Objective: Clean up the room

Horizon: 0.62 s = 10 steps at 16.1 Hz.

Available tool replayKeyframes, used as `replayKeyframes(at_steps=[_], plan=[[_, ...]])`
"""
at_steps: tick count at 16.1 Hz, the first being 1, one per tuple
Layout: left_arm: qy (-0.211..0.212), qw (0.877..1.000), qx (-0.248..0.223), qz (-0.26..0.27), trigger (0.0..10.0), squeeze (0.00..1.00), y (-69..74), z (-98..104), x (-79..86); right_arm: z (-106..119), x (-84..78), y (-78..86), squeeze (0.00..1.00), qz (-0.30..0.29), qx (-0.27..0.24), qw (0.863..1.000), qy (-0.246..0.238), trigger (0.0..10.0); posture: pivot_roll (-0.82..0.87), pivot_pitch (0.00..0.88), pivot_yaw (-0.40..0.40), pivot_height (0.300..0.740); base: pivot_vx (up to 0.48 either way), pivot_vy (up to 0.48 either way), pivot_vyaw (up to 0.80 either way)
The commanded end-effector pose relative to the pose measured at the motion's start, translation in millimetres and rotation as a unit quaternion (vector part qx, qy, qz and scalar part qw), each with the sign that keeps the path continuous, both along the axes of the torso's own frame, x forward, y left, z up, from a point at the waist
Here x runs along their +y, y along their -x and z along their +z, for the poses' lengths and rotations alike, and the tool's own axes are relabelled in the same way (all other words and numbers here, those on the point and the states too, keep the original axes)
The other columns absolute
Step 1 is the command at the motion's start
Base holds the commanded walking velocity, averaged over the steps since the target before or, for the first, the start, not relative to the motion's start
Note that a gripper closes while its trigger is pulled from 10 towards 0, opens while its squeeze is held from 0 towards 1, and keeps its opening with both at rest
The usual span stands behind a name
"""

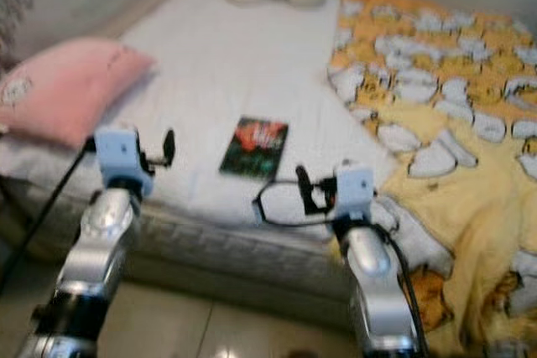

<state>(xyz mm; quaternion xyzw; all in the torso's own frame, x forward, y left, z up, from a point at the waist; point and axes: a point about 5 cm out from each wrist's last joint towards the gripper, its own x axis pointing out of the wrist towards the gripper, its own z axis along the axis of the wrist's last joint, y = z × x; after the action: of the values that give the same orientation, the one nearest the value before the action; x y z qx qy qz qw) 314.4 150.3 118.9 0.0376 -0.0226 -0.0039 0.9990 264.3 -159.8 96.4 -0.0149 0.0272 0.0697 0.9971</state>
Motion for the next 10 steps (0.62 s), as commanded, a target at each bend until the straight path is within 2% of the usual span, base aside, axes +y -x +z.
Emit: replayKeyframes(at_steps=[1,4,6,9,10], plan=[[-0.003,1.0,0.006,-0.022,10.0,0.0,-4.8,1.8,-4.1,-0.6,-3.0,-0.4,0.0,-0.01,-0.002,1.0,0.005,10.0,-0.07,0.0,0.015,0.74,0.405,-0.255,0.0],[0.001,1.0,0.01,-0.029,10.0,0.0,-8.6,1.0,0.1,-3.0,-2.1,0.0,0.0,-0.008,-0.004,1.0,0.012,10.0,-0.07,0.0,0.019,0.74,0.455,0.0,0.0],[-0.015,0.999,0.01,-0.052,10.0,0.0,-12.2,0.1,1.2,-4.3,1.9,-0.3,0.0,-0.001,-0.003,1.0,0.019,10.0,-0.08,0.0,0.023,0.74,0.33,0.345,0.0],[-0.03,0.997,0.019,-0.067,10.0,0.0,-17.7,-0.8,0.0,-5.9,2.9,-1.2,0.0,0.0,0.0,1.0,0.017,10.0,-0.07,0.0,0.025,0.74,0.341,0.331,-0.77],[-0.036,0.997,0.023,-0.07,10.0,0.0,-19.5,-1.0,-0.4,-6.5,2.6,-0.9,0.0,0.0,0.0,1.0,0.016,10.0,-0.08,0.0,0.025,0.74,0.454,0.0,-0.77]])
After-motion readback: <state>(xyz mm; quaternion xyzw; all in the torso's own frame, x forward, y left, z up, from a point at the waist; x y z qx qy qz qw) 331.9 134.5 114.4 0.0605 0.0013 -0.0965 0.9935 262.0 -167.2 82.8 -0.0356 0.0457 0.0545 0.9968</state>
